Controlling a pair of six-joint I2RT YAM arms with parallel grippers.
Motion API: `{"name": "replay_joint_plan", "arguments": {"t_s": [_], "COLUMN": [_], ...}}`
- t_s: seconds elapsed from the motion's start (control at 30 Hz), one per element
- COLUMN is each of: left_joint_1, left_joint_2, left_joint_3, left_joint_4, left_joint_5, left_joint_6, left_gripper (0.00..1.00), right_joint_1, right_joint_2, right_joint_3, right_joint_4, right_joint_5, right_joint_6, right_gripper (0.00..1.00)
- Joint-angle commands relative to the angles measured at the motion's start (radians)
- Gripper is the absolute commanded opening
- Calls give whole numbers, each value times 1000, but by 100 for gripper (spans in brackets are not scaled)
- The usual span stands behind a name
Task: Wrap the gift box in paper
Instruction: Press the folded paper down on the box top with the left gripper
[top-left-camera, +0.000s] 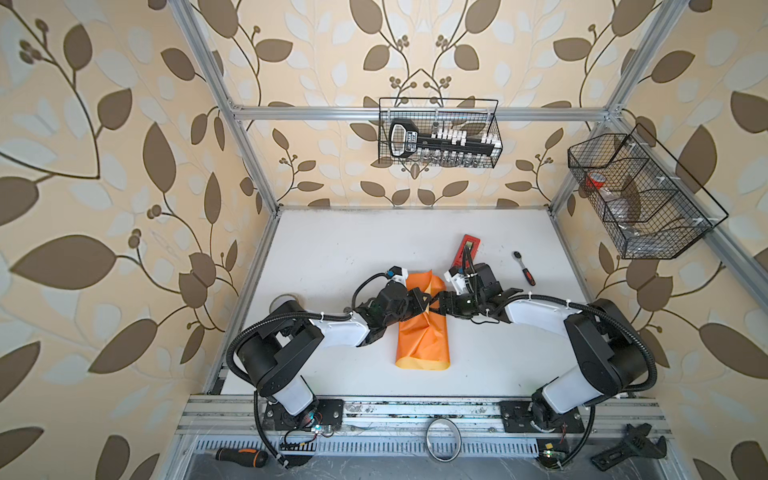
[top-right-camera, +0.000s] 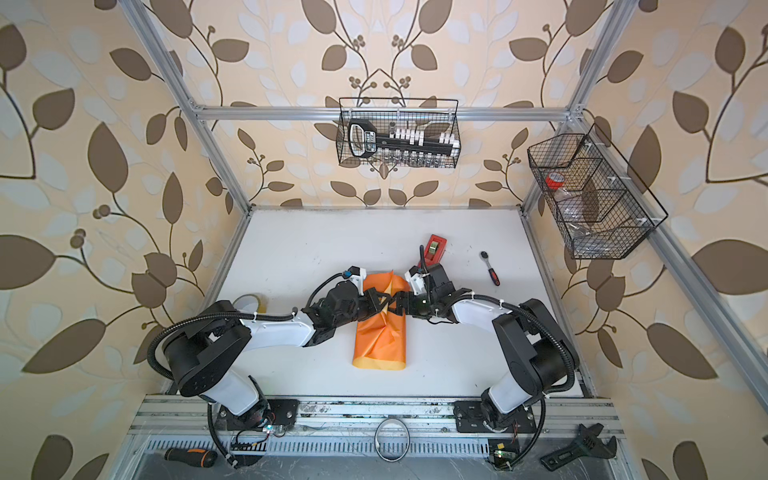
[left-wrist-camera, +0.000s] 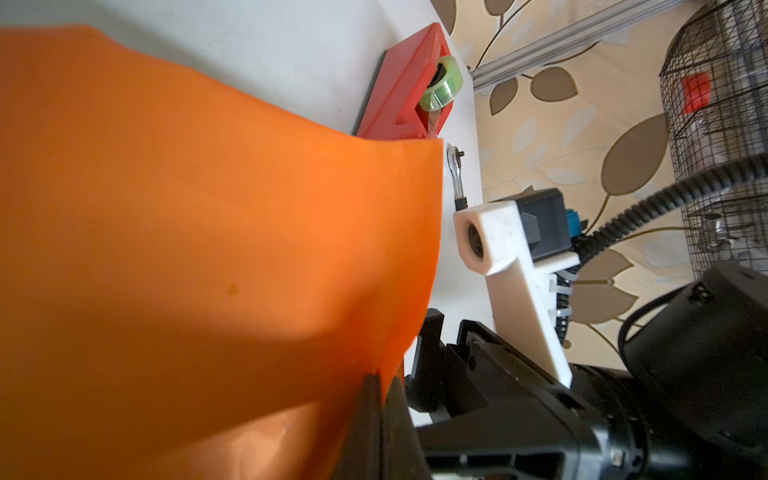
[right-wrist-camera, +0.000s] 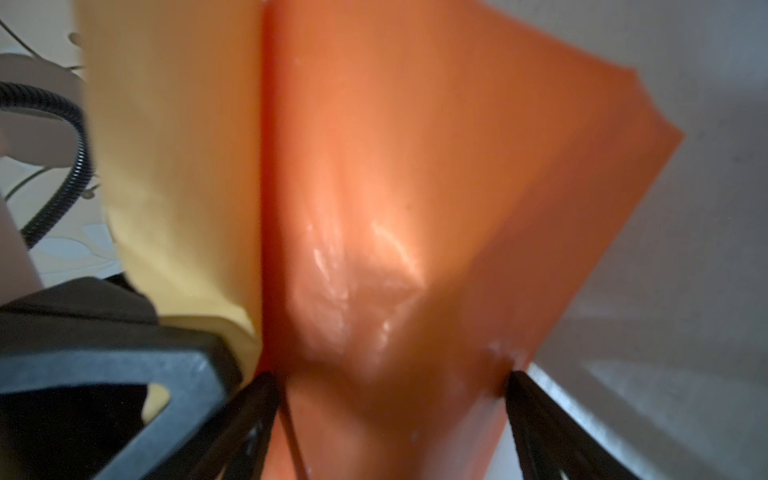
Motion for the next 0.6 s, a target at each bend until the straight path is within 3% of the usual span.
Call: {"name": "replay_joint_plan", "arguments": {"t_s": [0.0, 0.47, 0.57], "left_joint_1": [-21, -29, -29], "left_joint_2": [32, 93, 107], "left_joint_3": [-29, -112, -123], "left_joint_4": [183, 221, 225], "left_joint_5": [77, 72, 75], "left_joint_6": [-48, -89, -98], "left_gripper": [0, 0, 4], "right_joint_1": [15, 17, 17], "right_joint_2": [46, 34, 31], "right_joint_3": [-49, -32, -26], "right_joint_4": [-122, -146, -154], "right_joint_5": [69, 81, 86], "right_joint_6": [-18, -26, -26], "right_gripper": [86, 87, 87]}}
